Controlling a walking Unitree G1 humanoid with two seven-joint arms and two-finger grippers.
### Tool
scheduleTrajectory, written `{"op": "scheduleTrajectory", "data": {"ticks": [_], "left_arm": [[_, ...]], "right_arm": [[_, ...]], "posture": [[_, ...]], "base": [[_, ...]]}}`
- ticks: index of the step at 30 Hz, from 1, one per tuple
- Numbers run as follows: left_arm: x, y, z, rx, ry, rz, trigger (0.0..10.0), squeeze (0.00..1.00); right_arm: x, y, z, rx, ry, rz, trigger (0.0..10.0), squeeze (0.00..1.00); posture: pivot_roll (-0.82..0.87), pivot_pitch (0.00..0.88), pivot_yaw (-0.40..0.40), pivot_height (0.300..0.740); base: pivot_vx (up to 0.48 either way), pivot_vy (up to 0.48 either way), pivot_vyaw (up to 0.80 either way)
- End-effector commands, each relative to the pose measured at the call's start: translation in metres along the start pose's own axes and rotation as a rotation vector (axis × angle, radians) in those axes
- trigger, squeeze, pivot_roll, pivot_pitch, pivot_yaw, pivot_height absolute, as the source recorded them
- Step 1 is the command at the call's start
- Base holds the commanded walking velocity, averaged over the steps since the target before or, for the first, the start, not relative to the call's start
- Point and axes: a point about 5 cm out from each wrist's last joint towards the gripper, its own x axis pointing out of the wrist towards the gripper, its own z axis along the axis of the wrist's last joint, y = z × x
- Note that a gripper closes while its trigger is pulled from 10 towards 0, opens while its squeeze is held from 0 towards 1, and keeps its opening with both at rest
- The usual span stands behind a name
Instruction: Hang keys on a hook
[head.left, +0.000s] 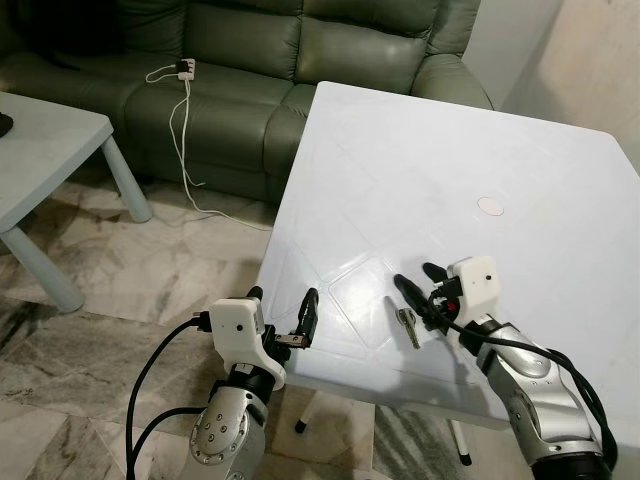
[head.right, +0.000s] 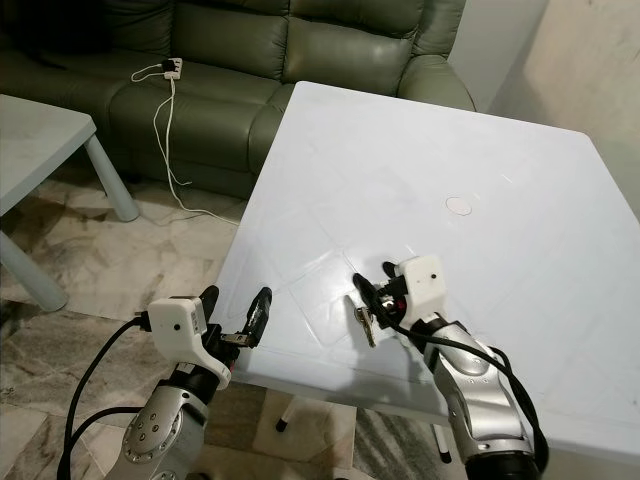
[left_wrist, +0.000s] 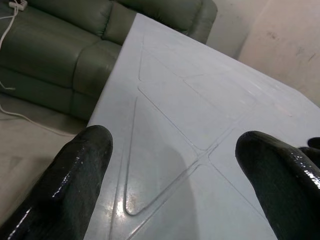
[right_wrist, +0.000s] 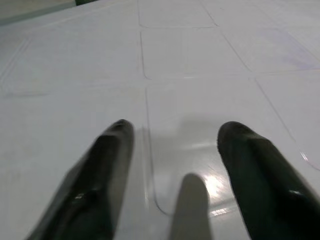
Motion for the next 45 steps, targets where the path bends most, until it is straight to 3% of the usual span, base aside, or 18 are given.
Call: {"op": "scheduleTrajectory", "data": {"ticks": [1,2,3,8,20,28,45], "left_arm": [[0.003,-0.009,0.002,-0.035,-0.012,-0.015,10.0,0.0],[0.003,-0.01,0.001,-0.035,-0.011,-0.018,10.0,0.0],[0.003,-0.01,0.001,-0.036,-0.011,-0.02,10.0,0.0],[0.004,-0.01,0.002,-0.034,-0.01,-0.026,10.0,0.0],[0.004,-0.01,0.002,-0.031,-0.009,-0.032,10.0,0.0],[0.005,-0.009,0.003,-0.031,-0.007,-0.031,10.0,0.0],[0.005,-0.009,0.004,-0.029,-0.009,-0.028,10.0,0.0]], "right_arm": [[-0.006,-0.002,0.004,0.0,-0.035,0.025,10.0,1.0],[-0.009,-0.002,0.004,0.029,-0.051,0.073,10.0,0.54],[-0.011,-0.001,0.005,0.041,-0.073,0.098,10.0,0.0],[-0.017,-0.002,0.005,0.084,-0.078,0.139,10.0,0.0],[-0.027,0.0,-0.004,0.028,-0.037,0.143,10.0,0.0],[-0.038,0.01,-0.009,-0.044,-0.009,0.195,10.0,0.0],[-0.03,0.026,-0.016,-0.003,0.089,0.114,10.0,0.0]], "posture": [[0.01,0.113,-0.13,0.74],[0.01,0.112,-0.129,0.74],[0.0,0.11,-0.126,0.74],[0.0,0.107,-0.123,0.74],[0.0,0.109,-0.116,0.74],[0.0,0.117,-0.114,0.74],[0.0,0.121,-0.116,0.74]], "base": [[0.0,0.0,0.0],[0.0,0.0,0.0],[0.0,0.0,0.0],[0.0,0.0,0.0],[0.0,0.0,0.0],[0.0,0.0,0.0],[0.0,0.0,0.0]]}}
